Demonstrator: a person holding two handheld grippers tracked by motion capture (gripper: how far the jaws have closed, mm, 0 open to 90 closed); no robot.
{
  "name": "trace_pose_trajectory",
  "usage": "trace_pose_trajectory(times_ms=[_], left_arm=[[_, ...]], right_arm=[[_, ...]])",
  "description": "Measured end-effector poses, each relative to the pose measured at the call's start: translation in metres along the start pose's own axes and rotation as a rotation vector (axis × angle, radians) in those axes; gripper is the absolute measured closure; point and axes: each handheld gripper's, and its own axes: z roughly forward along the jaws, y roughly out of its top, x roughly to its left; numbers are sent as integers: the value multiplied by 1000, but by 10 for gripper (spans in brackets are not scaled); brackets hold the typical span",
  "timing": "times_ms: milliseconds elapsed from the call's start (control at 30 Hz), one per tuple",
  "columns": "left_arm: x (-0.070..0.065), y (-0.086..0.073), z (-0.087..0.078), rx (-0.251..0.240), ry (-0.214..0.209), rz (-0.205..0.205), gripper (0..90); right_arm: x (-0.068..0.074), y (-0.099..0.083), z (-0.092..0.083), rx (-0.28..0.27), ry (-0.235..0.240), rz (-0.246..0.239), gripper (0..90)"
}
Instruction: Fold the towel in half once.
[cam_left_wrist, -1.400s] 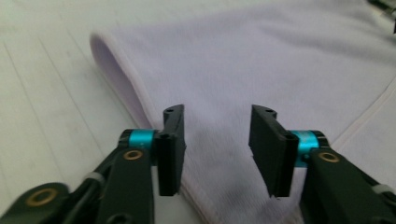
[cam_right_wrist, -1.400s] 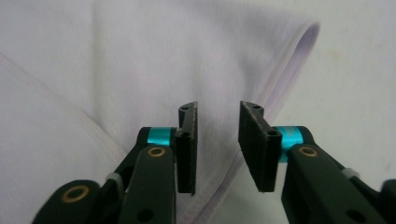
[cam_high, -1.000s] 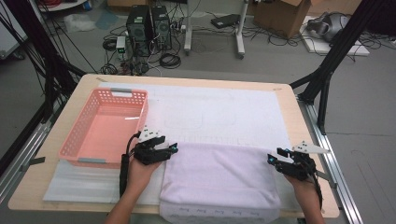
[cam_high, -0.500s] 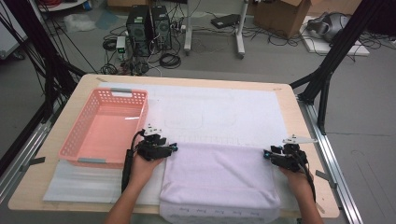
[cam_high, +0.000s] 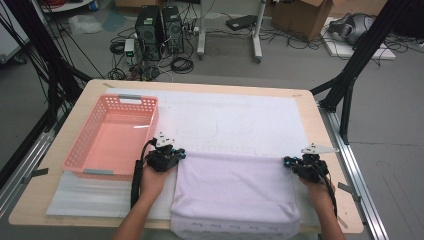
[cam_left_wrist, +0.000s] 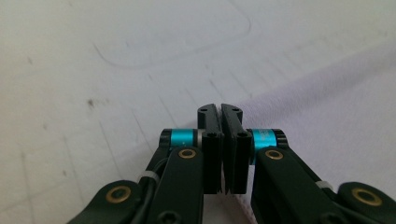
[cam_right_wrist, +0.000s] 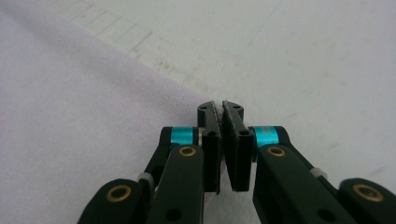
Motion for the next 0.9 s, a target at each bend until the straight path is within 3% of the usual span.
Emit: trace_pose_trajectory(times_ms=[133,233,333,400,500,667,900], left_arm=[[2,21,3,-21,44,27,869],[12,31,10,-32,66,-10,868],[18,36,22,-53,84,-26,868],[25,39,31,-32,88,-34,868],[29,45,40,-49,109,-54,868],[34,57,48,-93,112,-80,867],[40,58,57,-80,90,-91,860]], right_arm=[[-7,15,-2,-54,-31,8,869],[-16,27,4,-84,-48,25,869],[-23,40,14,-97,-78,12,871],[-29,48,21,-96,-89,15,870],[-36,59,31,-104,-107,20,870],[-46,68,44,-110,-139,57,870],[-48,74,55,-120,-173,82,865]])
